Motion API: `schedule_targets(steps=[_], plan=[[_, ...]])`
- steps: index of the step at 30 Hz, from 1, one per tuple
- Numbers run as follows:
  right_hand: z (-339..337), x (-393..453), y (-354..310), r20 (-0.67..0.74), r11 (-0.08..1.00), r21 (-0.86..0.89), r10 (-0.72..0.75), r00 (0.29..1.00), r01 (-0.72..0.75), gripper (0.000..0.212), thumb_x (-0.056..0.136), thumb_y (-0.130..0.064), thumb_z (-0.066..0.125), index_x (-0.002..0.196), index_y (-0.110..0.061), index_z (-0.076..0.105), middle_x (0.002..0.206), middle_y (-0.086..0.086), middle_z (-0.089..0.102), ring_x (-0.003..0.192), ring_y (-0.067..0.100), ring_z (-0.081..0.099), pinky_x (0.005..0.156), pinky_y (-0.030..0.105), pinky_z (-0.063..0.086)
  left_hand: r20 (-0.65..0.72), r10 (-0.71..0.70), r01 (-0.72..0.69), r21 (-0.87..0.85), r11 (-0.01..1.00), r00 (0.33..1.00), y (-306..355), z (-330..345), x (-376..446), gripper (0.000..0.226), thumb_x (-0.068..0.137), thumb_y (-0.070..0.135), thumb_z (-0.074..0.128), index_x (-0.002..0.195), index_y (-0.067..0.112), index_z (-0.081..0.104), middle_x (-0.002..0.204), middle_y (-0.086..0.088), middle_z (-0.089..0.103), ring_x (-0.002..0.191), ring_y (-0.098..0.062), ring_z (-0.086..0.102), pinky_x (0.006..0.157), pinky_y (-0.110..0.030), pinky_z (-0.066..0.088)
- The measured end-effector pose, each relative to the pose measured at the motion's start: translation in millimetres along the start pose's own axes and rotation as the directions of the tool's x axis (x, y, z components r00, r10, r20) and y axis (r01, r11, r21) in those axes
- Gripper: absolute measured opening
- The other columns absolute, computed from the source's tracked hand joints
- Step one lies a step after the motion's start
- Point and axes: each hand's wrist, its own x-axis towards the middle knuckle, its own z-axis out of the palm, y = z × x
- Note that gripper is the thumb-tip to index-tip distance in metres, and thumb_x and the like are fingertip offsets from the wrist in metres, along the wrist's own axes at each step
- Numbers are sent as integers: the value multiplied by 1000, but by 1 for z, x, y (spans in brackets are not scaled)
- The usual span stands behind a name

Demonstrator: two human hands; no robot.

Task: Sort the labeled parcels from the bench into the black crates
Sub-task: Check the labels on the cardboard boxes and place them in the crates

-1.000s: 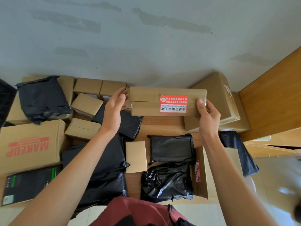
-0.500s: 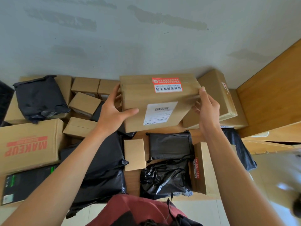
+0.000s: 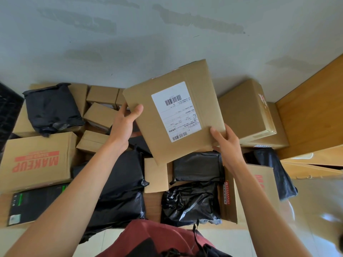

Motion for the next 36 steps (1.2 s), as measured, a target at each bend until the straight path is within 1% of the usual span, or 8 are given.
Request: schedule_targets(steps=[3, 7, 13, 18, 23, 29, 32, 36], plan=[[7, -3, 7, -56, 966, 253, 65, 996, -49, 63, 96, -36, 74, 152, -22, 48, 136, 1, 65, 124, 28, 66, 99, 50, 59, -32, -34, 32, -73, 997, 999, -2, 4, 0, 43, 96, 48, 69, 135, 37, 55, 127, 4, 69, 118, -21, 67, 71, -45, 63], [23, -19, 14, 89, 889, 410, 186, 979, -206, 98, 82, -46, 76, 164, -28, 25, 150, 5, 55, 131, 28, 61, 103, 58, 53, -79, -134, 105, -289, 951, 988, -9, 23, -4, 56, 93, 45, 73, 142, 35, 49, 131, -1, 66, 114, -27, 69, 78, -56, 63], [50, -26, 12, 201, 885, 417, 132, 971, -207, 71, 84, -50, 72, 148, -29, 51, 136, -3, 69, 127, 22, 65, 105, 60, 52, -75, -225, 154, -522, 839, 972, -25, 55, -13, 79, 84, 47, 80, 151, 33, 40, 137, -10, 64, 116, -35, 69, 87, -65, 59], [55, -20, 14, 127, 877, 453, 113, 985, -159, 75, 82, -43, 79, 149, -33, 47, 135, 0, 67, 121, 24, 68, 99, 54, 58, -62, -240, 160, -584, 796, 969, -35, 64, -21, 91, 71, 52, 86, 148, 31, 43, 138, -13, 64, 117, -36, 69, 89, -64, 59], [45, -15, 13, 57, 852, 514, 81, 995, -99, 68, 83, -37, 80, 146, -25, 55, 135, 5, 68, 125, 31, 66, 103, 53, 56, -64, -252, 187, -502, 844, 965, -41, 59, -26, 90, 71, 56, 84, 147, 30, 43, 139, -8, 62, 120, -30, 67, 88, -58, 61], [12, 2, 5, 48, 857, 514, 22, 999, -43, 36, 101, -27, 65, 136, -22, 63, 122, 1, 71, 121, 26, 64, 101, 52, 56, -214, -176, 74, -415, 907, 961, -29, 22, -18, 93, 81, 61, 78, 158, 34, 32, 149, -2, 52, 127, -24, 60, 93, -50, 56], [-4, 7, -6, 117, 882, 471, -38, 992, -22, 21, 101, -28, 60, 121, -21, 64, 92, -6, 70, 87, 12, 65, 79, 40, 59, -156, -117, 64, -305, 950, 981, -13, 5, -11, 66, 85, 58, 74, 141, 30, 53, 139, -3, 61, 126, -25, 61, 98, -51, 54], [-12, 11, -24, 175, 912, 411, -86, 981, 6, 22, 93, -33, 58, 109, -19, 61, 68, -9, 52, 60, 11, 45, 64, 33, 42, 47, -10, 18, -187, 982, 999, 6, -6, -12, 89, 74, 61, 75, 149, 22, 47, 121, -2, 70, 106, -19, 70, 79, -42, 58]])
